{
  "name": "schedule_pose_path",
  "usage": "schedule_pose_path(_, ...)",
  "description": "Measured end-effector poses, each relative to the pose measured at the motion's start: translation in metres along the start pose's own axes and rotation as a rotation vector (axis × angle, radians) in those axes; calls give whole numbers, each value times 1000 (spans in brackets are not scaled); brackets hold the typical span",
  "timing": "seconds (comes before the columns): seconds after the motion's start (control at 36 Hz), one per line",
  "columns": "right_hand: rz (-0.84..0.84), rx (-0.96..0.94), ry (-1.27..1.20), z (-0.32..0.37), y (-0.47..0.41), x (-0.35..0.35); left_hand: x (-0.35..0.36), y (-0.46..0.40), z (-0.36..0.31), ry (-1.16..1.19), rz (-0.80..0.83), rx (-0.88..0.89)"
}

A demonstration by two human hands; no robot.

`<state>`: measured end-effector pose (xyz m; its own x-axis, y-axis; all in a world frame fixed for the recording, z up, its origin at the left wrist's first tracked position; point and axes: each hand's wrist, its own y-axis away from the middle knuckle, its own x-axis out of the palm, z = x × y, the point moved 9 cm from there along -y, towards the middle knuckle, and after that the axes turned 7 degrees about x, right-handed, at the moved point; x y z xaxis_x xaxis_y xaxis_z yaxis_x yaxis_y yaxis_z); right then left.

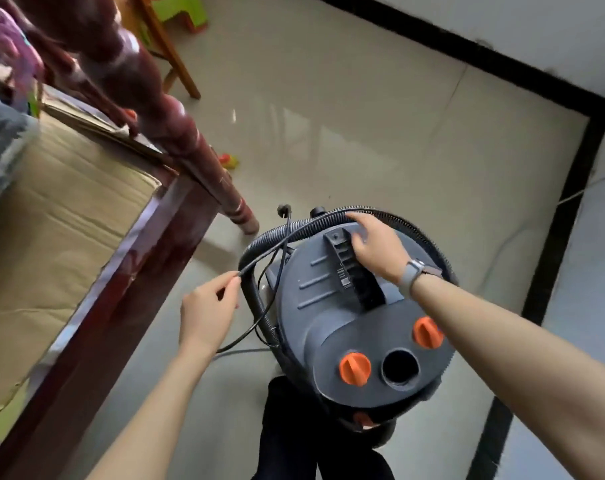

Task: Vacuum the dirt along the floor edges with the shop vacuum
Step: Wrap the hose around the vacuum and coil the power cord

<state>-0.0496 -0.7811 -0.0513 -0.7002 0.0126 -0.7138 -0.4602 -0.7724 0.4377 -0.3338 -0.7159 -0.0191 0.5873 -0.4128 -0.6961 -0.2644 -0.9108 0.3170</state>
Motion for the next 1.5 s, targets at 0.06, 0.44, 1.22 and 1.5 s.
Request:
schedule_pose_path(0.06, 13, -152, 19, 32, 24, 26, 8, 4, 14, 161, 55, -68)
schedule_pose_path(0.44, 647, -400, 450, 93, 127, 226, -9, 3, 76, 1032, 35, -513)
schedule_pose_path(1.22, 319, 253, -846, 87, 184, 100, 19, 53, 46, 316, 314, 44)
schedule_pose_path(1.5, 429, 364, -719, 23, 271, 143, 62, 104, -5, -485, 426, 753)
